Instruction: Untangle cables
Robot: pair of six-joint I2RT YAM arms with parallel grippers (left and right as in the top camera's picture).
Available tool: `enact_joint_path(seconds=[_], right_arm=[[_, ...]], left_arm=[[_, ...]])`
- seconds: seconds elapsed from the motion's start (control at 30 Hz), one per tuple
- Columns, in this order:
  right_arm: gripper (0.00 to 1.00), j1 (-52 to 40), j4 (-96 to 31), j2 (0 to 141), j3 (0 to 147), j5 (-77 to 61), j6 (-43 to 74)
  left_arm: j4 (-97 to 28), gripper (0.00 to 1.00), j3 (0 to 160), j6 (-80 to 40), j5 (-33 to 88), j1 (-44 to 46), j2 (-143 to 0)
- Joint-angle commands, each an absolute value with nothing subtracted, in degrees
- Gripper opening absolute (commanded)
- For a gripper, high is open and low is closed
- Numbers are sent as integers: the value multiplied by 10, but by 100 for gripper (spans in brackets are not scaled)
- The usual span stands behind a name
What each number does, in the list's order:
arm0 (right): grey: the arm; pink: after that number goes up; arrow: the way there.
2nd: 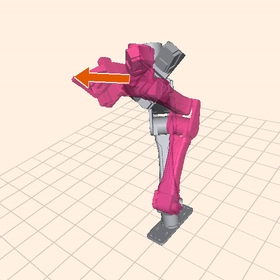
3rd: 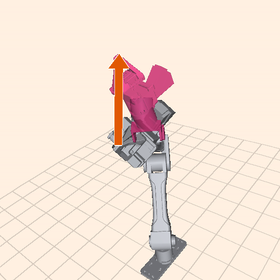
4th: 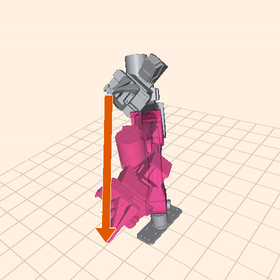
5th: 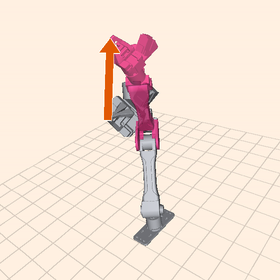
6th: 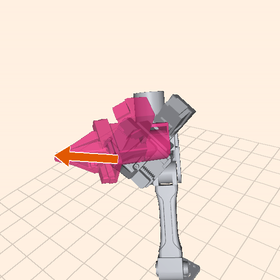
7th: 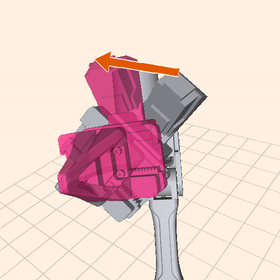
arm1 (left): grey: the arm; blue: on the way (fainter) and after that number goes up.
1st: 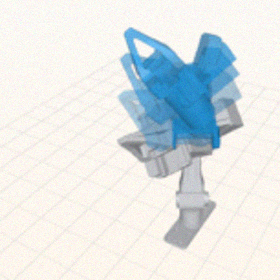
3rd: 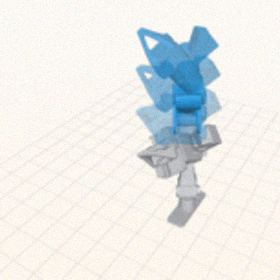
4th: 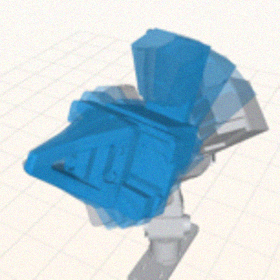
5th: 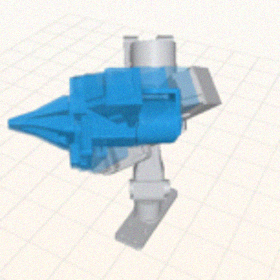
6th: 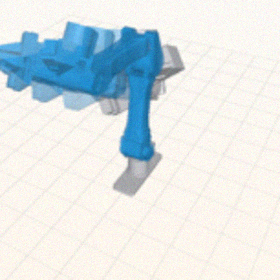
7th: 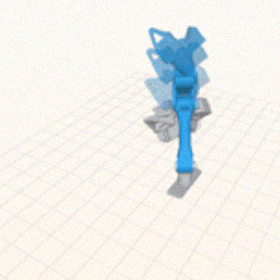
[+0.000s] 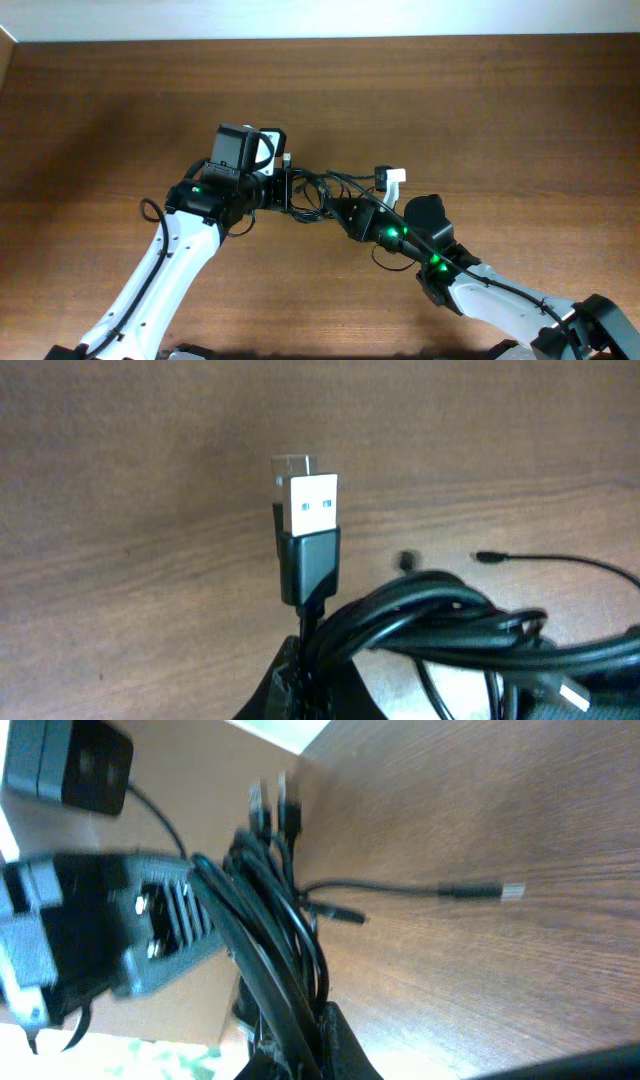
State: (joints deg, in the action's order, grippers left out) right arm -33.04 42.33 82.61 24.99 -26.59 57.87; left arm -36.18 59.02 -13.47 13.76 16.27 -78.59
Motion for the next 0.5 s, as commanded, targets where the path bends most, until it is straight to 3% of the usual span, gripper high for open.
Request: enact_joint_path(seconds=[0.0, 0.1, 0.23, 0.33, 0.37, 0.4, 0.47], right_arm=[[4, -333, 456, 830, 230, -425, 530], [4, -333, 681, 830, 230, -535, 525], [4, -290, 713, 830, 230, -535, 525], [4, -211, 587, 830, 230, -446, 525], [8, -197, 516, 830, 230, -400, 525], [19, -193, 458, 830, 230, -371, 525], [16, -193, 363, 830, 230, -336, 525]], left_arm=[[-300, 0, 601, -173, 61, 132, -779], [-300, 0, 601, -188, 62, 133, -779], [-325, 0, 601, -187, 81, 133, -779], [-337, 0, 601, -183, 104, 133, -779], [-332, 0, 601, -184, 108, 133, -779], [-331, 0, 601, -184, 108, 133, -779], [-328, 0, 601, -184, 107, 133, -779]])
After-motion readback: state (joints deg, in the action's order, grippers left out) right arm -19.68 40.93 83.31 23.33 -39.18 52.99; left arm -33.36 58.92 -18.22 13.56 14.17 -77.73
